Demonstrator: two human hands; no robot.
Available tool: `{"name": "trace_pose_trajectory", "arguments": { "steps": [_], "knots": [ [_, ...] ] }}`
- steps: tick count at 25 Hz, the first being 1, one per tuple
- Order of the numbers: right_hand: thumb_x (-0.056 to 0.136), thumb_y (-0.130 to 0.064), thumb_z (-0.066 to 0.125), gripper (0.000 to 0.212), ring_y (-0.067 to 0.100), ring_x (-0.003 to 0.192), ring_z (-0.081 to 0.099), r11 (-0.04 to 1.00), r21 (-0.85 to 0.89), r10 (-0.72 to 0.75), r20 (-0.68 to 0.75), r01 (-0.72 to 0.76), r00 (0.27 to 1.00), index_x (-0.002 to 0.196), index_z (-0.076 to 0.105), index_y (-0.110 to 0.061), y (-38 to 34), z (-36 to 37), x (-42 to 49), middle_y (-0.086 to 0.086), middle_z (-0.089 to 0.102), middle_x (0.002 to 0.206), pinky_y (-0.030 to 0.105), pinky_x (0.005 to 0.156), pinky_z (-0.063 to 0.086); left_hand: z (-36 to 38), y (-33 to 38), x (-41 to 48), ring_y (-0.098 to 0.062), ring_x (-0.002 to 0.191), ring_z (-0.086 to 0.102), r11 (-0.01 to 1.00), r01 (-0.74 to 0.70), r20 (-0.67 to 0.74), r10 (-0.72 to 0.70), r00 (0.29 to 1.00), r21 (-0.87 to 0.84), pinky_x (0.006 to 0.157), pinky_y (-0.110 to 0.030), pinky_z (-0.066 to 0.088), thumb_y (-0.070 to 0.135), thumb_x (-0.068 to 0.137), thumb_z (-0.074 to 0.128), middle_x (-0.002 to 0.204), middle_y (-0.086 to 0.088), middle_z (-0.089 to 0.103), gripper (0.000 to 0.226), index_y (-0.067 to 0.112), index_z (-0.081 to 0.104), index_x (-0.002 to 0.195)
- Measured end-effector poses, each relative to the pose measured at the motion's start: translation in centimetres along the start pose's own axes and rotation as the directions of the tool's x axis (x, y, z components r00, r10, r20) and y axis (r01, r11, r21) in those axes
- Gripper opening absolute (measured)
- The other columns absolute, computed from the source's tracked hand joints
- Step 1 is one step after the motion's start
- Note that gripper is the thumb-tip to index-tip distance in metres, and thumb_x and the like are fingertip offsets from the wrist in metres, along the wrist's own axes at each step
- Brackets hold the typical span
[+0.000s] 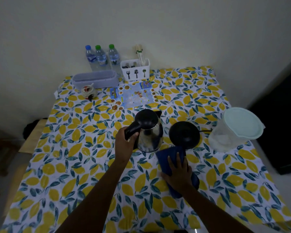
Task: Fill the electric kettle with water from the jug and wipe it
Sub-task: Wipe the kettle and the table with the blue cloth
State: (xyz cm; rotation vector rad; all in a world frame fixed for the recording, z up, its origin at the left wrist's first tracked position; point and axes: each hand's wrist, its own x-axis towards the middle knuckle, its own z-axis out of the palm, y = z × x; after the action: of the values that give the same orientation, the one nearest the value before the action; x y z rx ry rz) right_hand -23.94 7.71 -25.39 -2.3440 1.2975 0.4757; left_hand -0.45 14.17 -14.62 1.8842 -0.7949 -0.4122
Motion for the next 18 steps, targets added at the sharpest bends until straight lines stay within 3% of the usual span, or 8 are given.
{"name": "trace_pose_trajectory", "arguments": {
  "steps": [3,5,7,9,11,15,18],
  "knots": [
    [0.080,-0.076,0.000,0.077,0.037,0.147,-0.004,0.998,0.009,0.063,-0.177,-0.063,0.982,0.149,-0.003,-0.042,-0.8,1.1,-0.2,0.001,-0.011,0.162,0.059,0.115,0.014,0.5,-3.0,-3.2,-0.020,0.137,0.036,0.995,0.036,0.022,-0.038,0.999,0.098,0.109,-0.032,0.036,0.021,0.096,0.055,0.151,-0.014,0.035,0.063,0.008,0.022,0.147],
    [0.086,-0.071,0.003,0.070,0.037,0.147,0.002,0.998,0.014,0.055,-0.223,-0.053,0.973,0.149,0.005,-0.042,-1.1,1.3,0.1,0.000,-0.003,0.163,0.059,0.113,0.019,0.2,-6.2,-5.4,-0.019,0.147,0.016,0.955,0.106,0.145,-0.151,0.978,0.277,0.117,-0.035,0.022,0.026,0.097,0.052,0.162,-0.009,0.013,0.073,0.011,0.006,0.152],
    [0.090,-0.068,0.016,0.063,0.037,0.147,0.004,1.000,0.019,0.000,-0.227,0.004,0.974,0.148,0.011,-0.044,-2.0,1.5,0.5,-0.001,0.002,0.163,0.061,0.112,0.019,-0.4,-9.5,-7.9,-0.026,0.150,0.002,0.805,0.109,0.270,-0.318,0.909,0.583,0.120,-0.043,0.017,0.038,0.096,0.051,0.163,-0.009,0.000,0.077,0.013,0.004,0.152],
    [0.091,-0.067,0.025,0.061,0.038,0.147,0.005,0.996,0.002,-0.092,-0.212,0.095,0.973,0.147,0.014,-0.045,-3.7,2.1,0.5,0.001,0.006,0.163,0.061,0.113,0.017,-0.8,-11.5,-10.3,-0.031,0.149,-0.007,0.651,0.099,0.294,-0.467,0.834,0.753,0.120,-0.050,0.013,0.051,0.091,0.051,0.163,-0.009,-0.010,0.089,0.015,-0.002,0.152],
    [0.093,-0.063,0.029,0.058,0.039,0.147,0.007,0.985,-0.034,-0.171,-0.174,0.167,0.970,0.147,0.017,-0.044,-5.5,2.8,0.0,0.002,0.010,0.163,0.062,0.112,0.018,-1.2,-12.6,-12.3,-0.033,0.149,-0.012,0.615,0.114,0.292,-0.520,0.803,0.780,0.120,-0.051,0.011,0.061,0.087,0.052,0.162,-0.009,-0.017,0.100,0.015,-0.009,0.151],
    [0.095,-0.057,0.031,0.053,0.038,0.146,0.016,0.928,-0.139,-0.360,-0.105,0.345,0.927,0.145,0.021,-0.045,-5.2,4.7,-2.3,0.000,0.018,0.161,0.060,0.109,0.027,-2.4,-13.0,-13.1,-0.032,0.148,-0.017,0.633,0.043,0.361,-0.495,0.790,0.773,0.120,-0.049,0.007,0.068,0.078,0.058,0.161,-0.009,-0.020,0.112,0.017,-0.011,0.151],
    [0.094,-0.054,0.032,0.051,0.035,0.143,0.027,0.910,-0.200,-0.394,-0.137,0.364,0.909,0.144,0.025,-0.046,-1.8,4.7,-3.4,-0.002,0.030,0.157,0.057,0.104,0.036,-2.8,-12.5,-13.0,-0.033,0.147,-0.018,0.642,0.028,0.386,-0.495,0.779,0.766,0.120,-0.050,0.006,0.066,0.076,0.062,0.161,-0.010,-0.021,0.116,0.016,-0.012,0.150]
  ]
}}
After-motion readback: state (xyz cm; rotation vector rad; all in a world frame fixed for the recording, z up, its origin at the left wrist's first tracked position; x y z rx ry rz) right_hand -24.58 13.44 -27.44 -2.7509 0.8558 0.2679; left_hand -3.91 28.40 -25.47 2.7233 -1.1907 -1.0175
